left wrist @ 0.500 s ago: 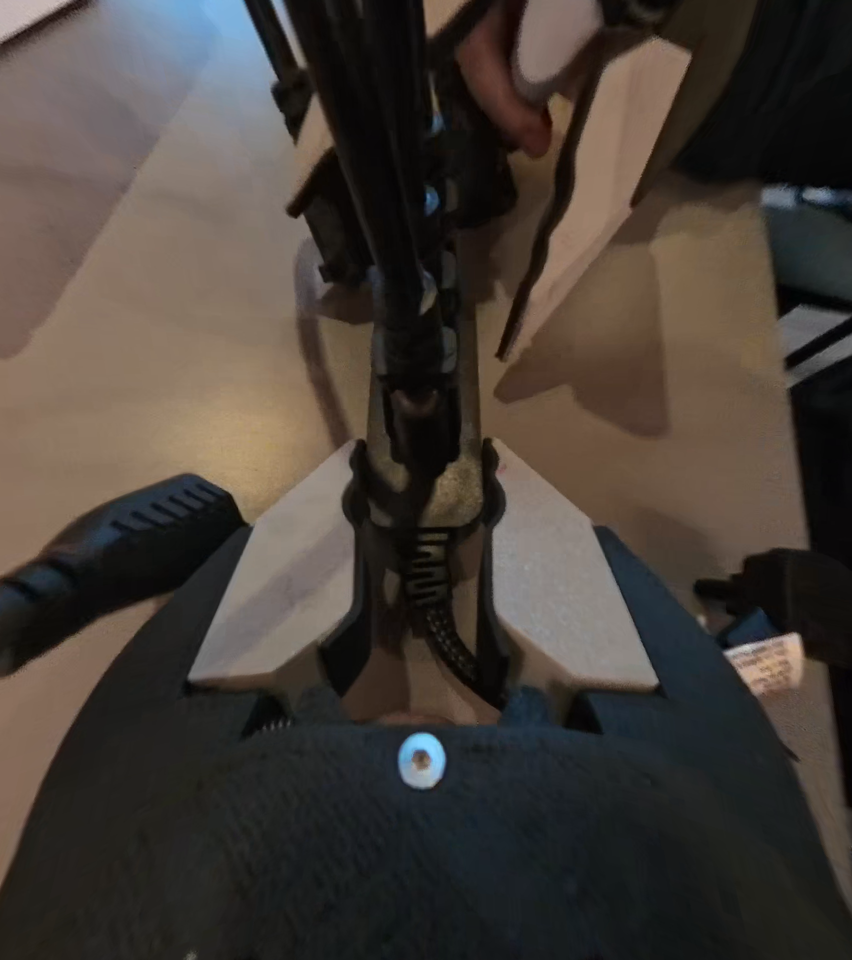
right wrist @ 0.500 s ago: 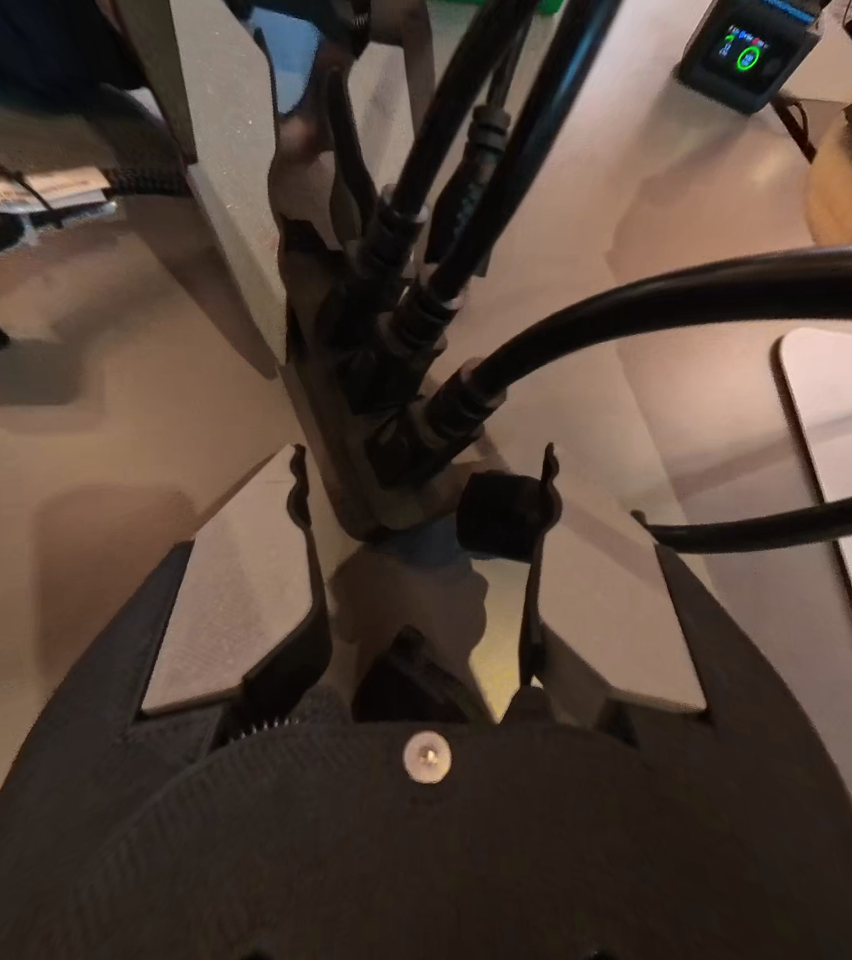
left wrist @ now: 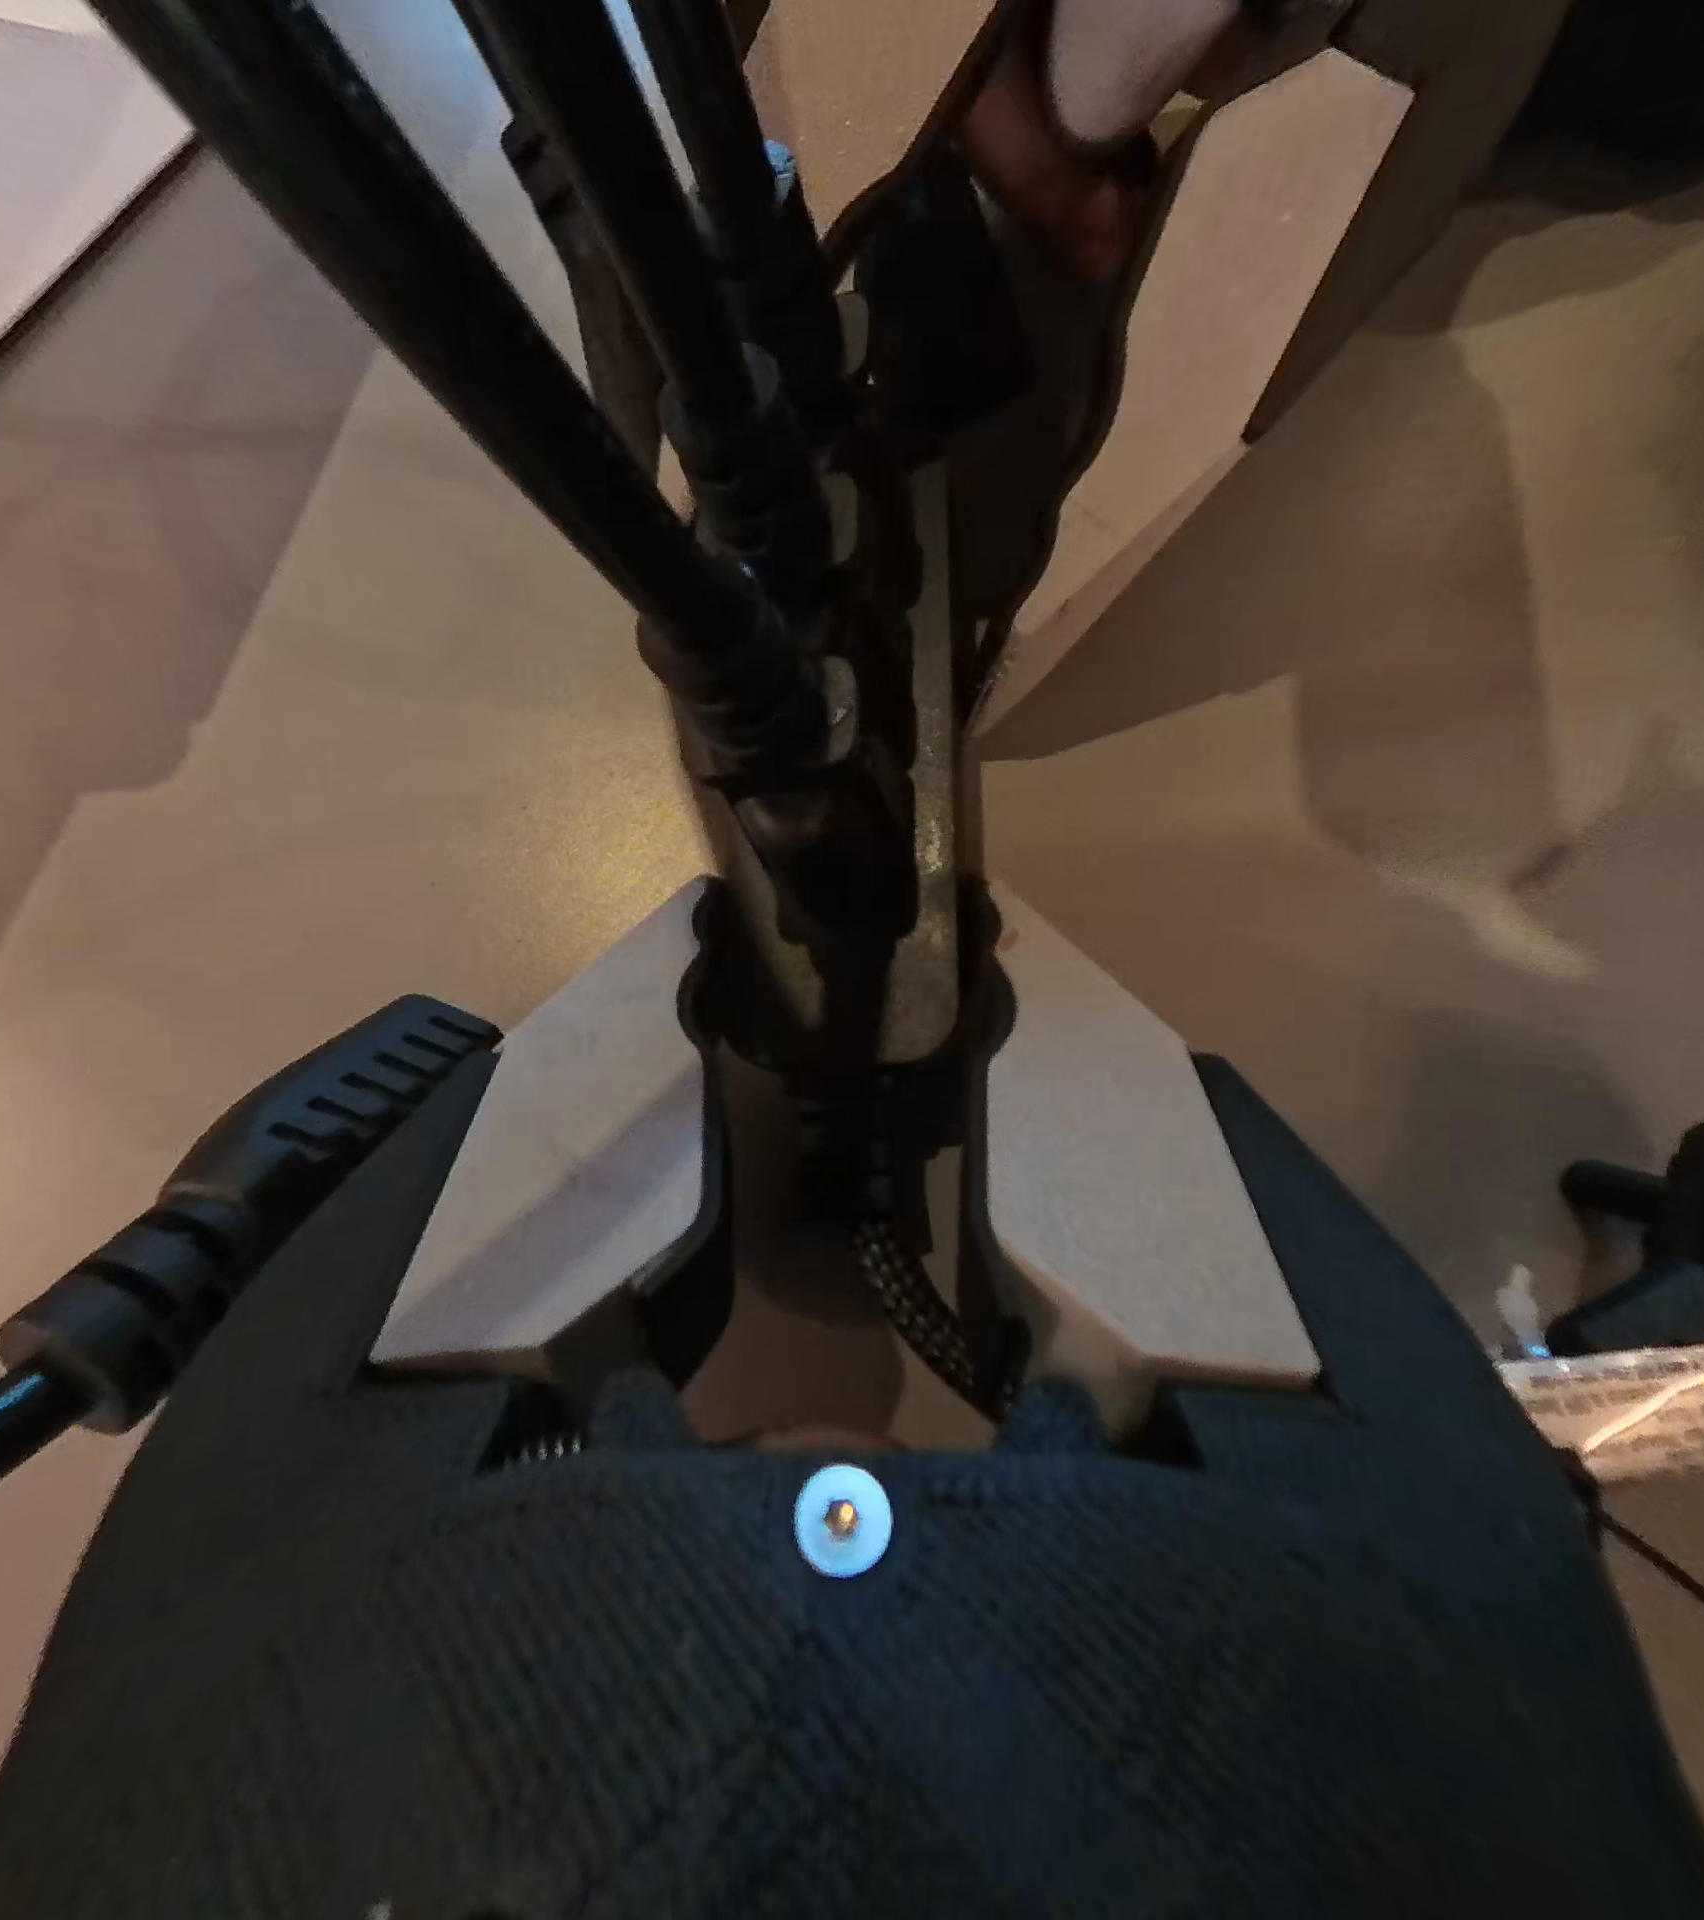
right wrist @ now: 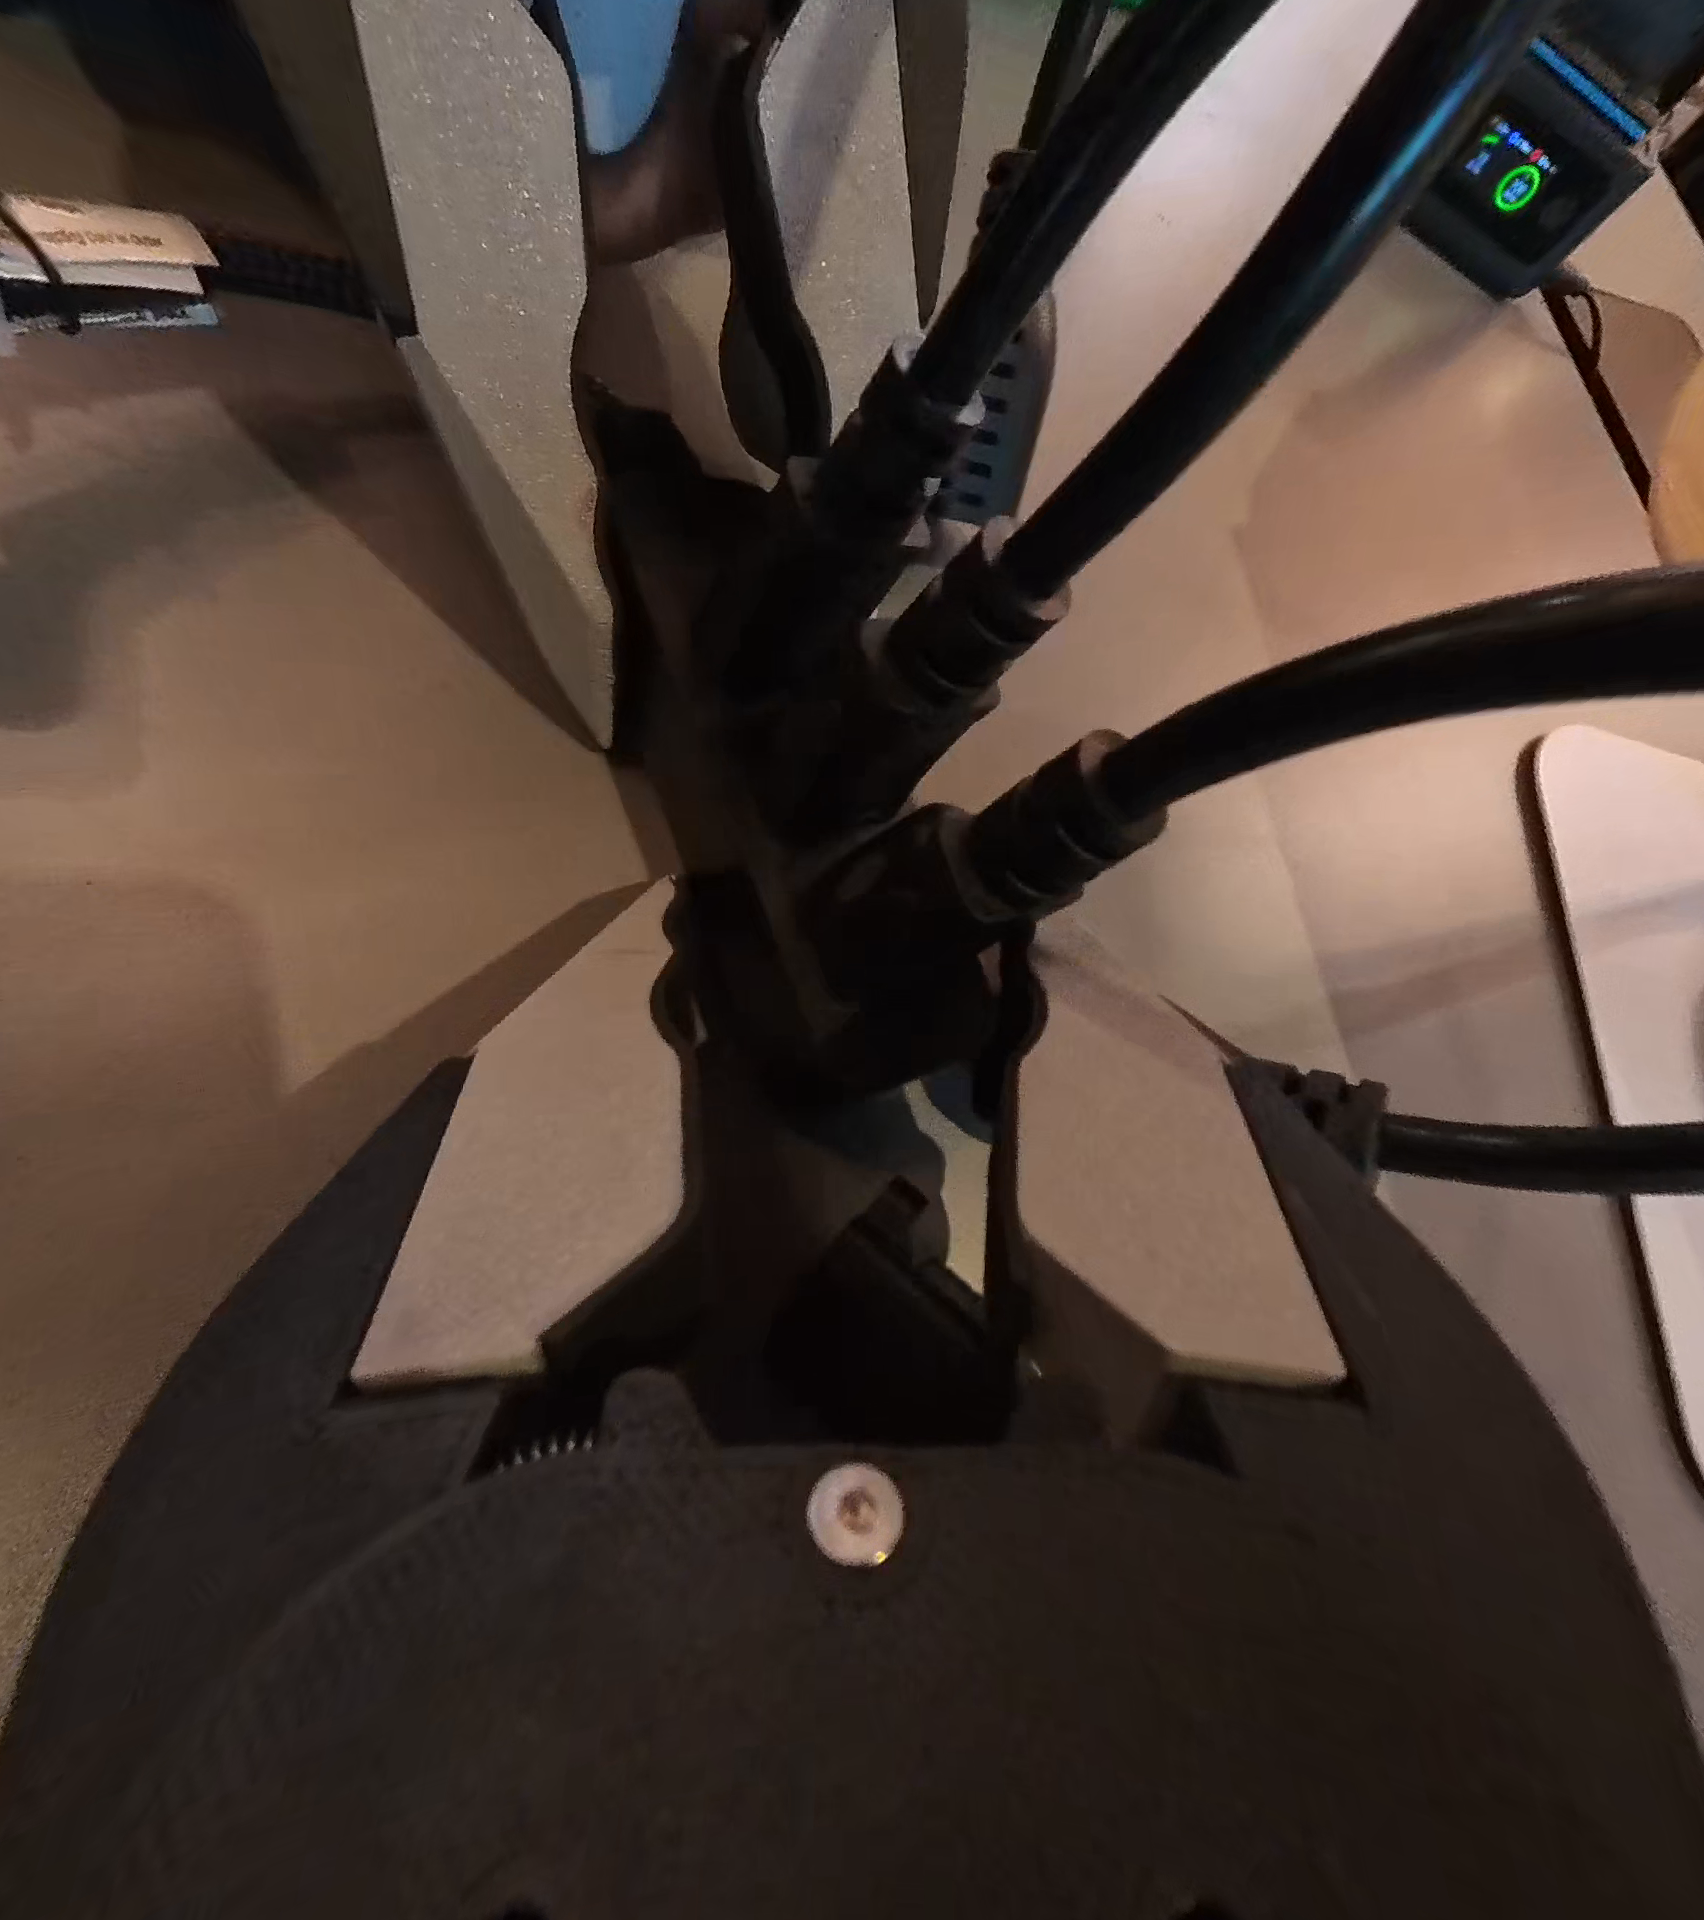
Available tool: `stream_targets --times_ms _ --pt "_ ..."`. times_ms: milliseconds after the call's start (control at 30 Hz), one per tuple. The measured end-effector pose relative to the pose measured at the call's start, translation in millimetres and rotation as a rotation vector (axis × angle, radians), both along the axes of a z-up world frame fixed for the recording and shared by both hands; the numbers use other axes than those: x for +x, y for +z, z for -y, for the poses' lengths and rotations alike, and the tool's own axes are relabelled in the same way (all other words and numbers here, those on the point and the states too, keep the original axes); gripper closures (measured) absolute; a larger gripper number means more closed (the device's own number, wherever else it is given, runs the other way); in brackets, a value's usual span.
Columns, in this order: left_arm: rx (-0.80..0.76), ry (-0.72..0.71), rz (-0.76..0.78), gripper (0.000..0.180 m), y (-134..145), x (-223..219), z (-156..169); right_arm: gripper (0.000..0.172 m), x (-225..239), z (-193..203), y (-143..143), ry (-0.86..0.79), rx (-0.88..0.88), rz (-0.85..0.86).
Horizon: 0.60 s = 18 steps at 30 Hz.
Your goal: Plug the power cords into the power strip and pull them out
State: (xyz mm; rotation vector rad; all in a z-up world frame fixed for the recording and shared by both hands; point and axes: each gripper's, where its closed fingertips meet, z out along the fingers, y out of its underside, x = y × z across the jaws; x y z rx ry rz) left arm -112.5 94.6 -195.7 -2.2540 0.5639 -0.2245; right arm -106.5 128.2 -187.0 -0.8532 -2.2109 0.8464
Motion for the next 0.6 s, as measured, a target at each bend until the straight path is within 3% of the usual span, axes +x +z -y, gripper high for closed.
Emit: stream_targets --times_ms 600 --pt "-0.01 -0.028 0.021 0.135 -0.5 5.3 -6.7 0.117 0.1 1.3 -4.1 0.009 -0.083 0.089"
